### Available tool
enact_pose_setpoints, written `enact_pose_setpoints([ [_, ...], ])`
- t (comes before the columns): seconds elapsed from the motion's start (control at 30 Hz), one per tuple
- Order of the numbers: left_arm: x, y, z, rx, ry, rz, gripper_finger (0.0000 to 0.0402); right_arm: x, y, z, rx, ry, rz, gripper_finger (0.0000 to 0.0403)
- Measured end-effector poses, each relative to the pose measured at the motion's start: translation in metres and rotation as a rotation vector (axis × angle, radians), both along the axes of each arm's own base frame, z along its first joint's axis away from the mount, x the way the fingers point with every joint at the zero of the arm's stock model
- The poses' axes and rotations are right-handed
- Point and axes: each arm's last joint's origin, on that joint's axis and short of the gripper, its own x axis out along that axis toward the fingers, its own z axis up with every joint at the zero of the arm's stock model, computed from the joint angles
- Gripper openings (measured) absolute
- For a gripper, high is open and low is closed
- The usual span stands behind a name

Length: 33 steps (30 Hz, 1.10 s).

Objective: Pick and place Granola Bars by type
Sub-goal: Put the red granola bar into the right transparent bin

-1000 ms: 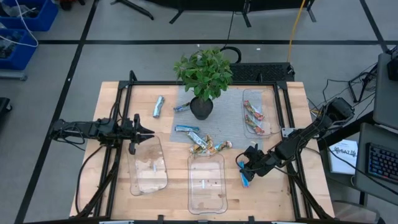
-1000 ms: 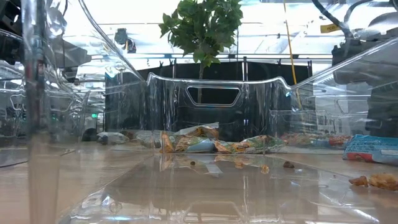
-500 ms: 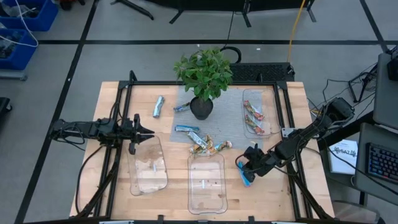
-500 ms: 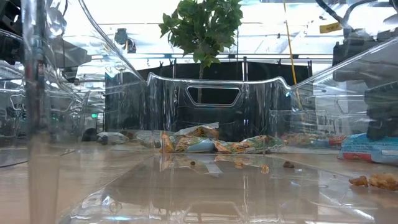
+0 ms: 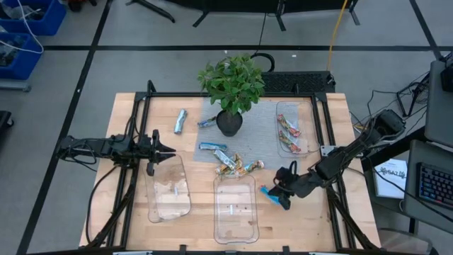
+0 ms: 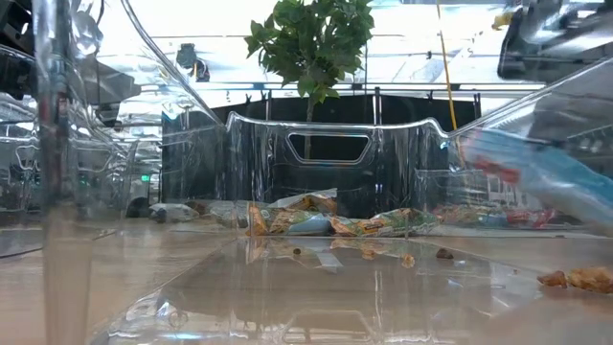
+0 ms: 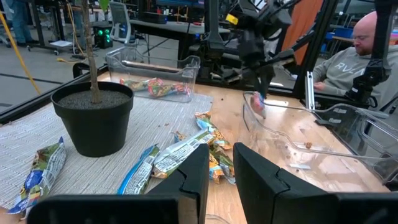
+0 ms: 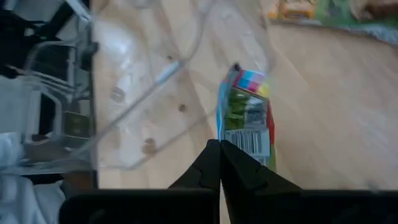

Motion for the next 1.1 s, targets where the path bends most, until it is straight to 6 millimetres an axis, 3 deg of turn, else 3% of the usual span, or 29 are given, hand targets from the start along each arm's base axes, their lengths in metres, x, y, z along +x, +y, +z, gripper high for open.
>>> enact_pose_setpoints([
  [0.47, 0.000, 0.000, 0.000, 0.000, 0.000, -0.001, 0.0077, -0.008, -0.010, 0.033, -0.126, -0.215, -0.013, 0.0000],
  [1.1, 0.000, 0.000, 0.000, 0.000, 0.000, 0.000, 0.0077, -0.034, -0.034, 0.079, -0.332, -0.462, -0.033, 0.0000],
])
